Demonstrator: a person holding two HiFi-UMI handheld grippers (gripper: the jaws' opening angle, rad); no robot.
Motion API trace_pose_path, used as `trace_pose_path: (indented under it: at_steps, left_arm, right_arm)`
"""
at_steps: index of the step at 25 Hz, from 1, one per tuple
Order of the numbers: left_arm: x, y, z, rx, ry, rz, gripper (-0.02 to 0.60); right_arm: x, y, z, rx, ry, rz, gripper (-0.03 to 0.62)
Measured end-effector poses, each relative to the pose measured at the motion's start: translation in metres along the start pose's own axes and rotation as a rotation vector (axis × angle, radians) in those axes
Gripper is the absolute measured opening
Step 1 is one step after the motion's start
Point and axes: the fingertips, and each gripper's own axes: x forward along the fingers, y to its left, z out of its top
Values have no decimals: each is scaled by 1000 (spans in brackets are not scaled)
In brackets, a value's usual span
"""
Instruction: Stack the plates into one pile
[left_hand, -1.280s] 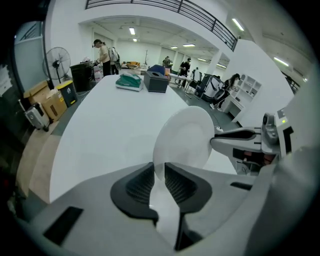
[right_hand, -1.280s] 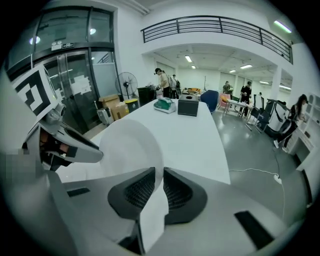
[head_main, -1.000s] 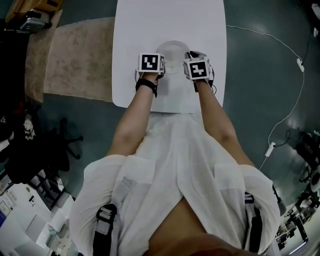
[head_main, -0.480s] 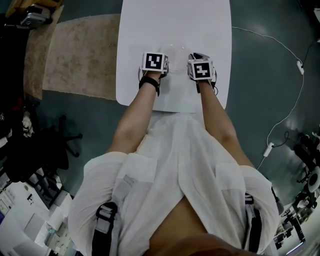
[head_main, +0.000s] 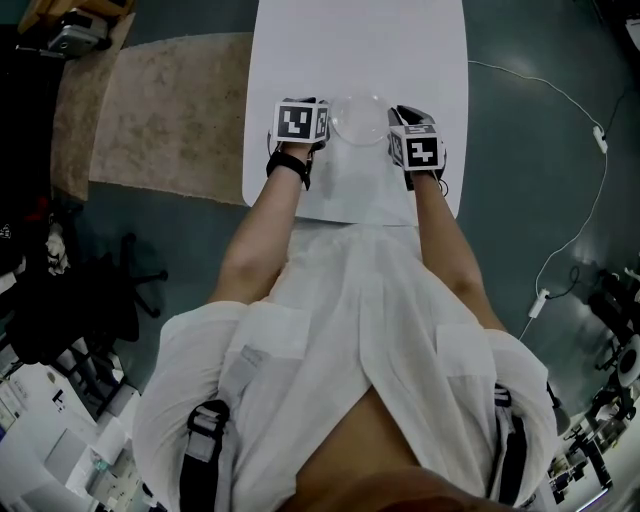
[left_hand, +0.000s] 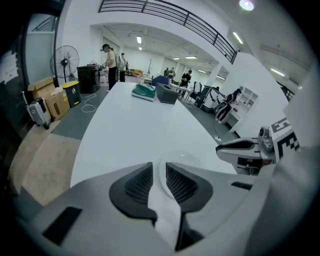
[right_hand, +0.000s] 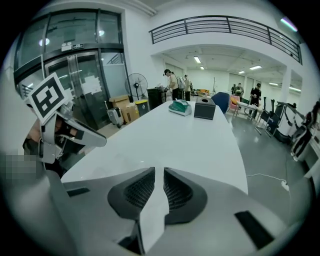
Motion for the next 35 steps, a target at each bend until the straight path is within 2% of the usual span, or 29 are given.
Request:
trace_pose_path:
  at_steps: [7, 12, 15, 20, 24, 29, 35]
  left_arm:
    - [-28, 25, -9, -11, -33, 0, 84]
    - [-41, 41, -49, -45, 10, 7, 84]
    - [-47, 56, -76, -84, 39, 11, 86]
    - [-47, 71, -122, -138, 107, 7, 112]
    - [-46, 78, -141, -152, 151, -2, 137]
    - [-38, 73, -159, -189, 181, -52, 201]
    - [-26, 71, -171, -168, 239, -54, 210]
  right_arm:
    - [-8, 29, -3, -34, 5, 66, 74]
    - [-7, 62, -23, -39, 64, 139, 80]
    - [-1, 83, -31, -7, 99, 186, 91]
    - [11, 113, -50, 4, 168, 237, 125]
    - [20, 131, -62, 5, 226, 265, 141]
    - [29, 146, -79, 44, 285, 288, 164]
    - [42, 151, -95, 59, 358, 261, 180]
